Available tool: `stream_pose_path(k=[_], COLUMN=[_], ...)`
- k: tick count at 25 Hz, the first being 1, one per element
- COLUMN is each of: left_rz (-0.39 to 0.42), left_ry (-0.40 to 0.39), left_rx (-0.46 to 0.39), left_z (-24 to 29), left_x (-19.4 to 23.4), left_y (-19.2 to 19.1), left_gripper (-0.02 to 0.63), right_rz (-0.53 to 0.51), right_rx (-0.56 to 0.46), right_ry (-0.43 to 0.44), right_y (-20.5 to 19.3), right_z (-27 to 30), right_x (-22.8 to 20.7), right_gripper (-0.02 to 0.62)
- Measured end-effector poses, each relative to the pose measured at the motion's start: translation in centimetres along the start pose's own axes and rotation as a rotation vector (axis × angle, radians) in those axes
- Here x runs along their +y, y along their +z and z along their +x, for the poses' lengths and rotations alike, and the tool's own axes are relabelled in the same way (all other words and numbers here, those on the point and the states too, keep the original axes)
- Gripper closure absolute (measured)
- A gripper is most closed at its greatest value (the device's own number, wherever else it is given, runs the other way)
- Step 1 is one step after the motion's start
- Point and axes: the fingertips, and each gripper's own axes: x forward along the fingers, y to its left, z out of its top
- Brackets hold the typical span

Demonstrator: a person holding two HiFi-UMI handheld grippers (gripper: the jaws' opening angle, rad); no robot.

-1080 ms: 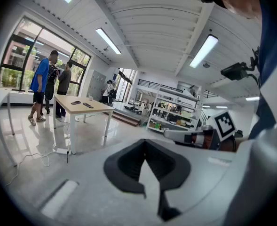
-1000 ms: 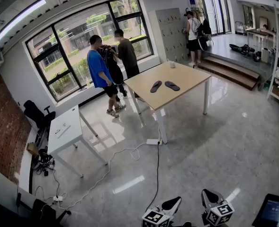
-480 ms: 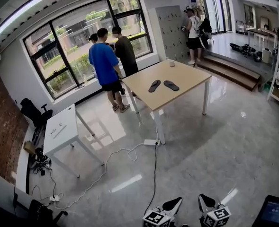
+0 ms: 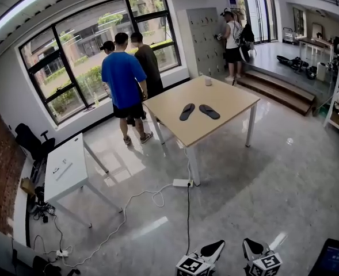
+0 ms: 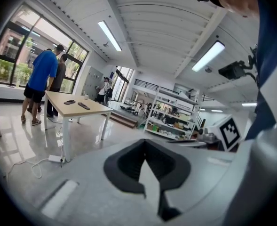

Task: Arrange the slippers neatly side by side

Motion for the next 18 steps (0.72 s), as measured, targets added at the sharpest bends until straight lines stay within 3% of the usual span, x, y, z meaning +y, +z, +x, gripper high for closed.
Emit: stream_pose_path(k=[10, 18], left_rz=[-0.023, -0.060], left_ry=[-0.018, 0.004], left_rx=[-0.023, -0.035], left_z=[0.1, 0.3], left_x=[8.3, 12.3], left_y=[3.3, 4.2], left_gripper=[0.603, 0.603], right_rz=[-0.028, -0.038], right_rx=[0.018, 0.057], right_ry=[-0.022, 0.001], right_y=[3.0, 3.9], right_z=[7.9, 12.0], right_x=[1.5, 2.0], right_gripper=[0.584, 0.584])
